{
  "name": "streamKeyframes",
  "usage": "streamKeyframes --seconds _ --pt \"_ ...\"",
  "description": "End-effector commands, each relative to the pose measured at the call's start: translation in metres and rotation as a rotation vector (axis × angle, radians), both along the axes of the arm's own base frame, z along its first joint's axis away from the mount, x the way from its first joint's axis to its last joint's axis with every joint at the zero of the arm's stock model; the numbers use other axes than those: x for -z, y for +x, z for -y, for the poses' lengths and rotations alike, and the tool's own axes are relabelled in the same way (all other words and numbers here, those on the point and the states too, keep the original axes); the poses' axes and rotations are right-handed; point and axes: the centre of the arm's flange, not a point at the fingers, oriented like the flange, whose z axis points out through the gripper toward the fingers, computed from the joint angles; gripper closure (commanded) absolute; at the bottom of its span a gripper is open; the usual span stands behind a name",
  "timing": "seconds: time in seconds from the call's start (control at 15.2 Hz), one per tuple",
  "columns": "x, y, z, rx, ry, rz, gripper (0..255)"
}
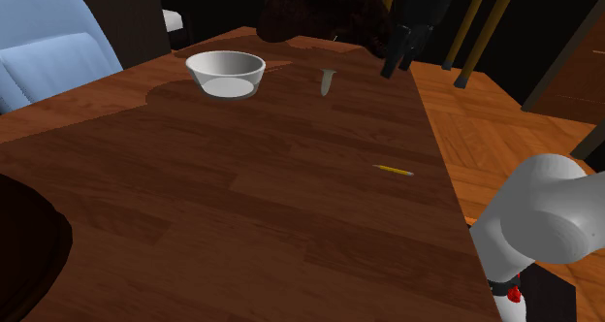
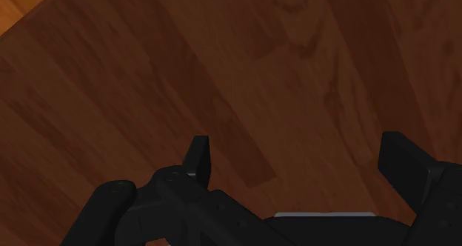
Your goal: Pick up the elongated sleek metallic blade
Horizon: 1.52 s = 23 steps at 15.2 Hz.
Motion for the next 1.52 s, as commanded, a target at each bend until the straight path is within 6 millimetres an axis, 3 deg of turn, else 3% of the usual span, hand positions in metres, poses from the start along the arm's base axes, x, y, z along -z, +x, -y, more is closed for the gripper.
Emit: streamKeyframes --seconds 0.0,0.33,0.73,1.06,1.45 --pt "0.000 0.000 0.000 0.000 0.000 0.000 0" --pt "0.015 0.068 0.002 0.182 0.003 -0.027 0" --pt "0.035 0.147 0.020 0.400 0.007 -0.058 0" --pt "0.054 0.208 0.047 0.582 0.010 -0.085 0" --pt "0.079 0.272 0.094 0.801 0.013 -0.117 0"
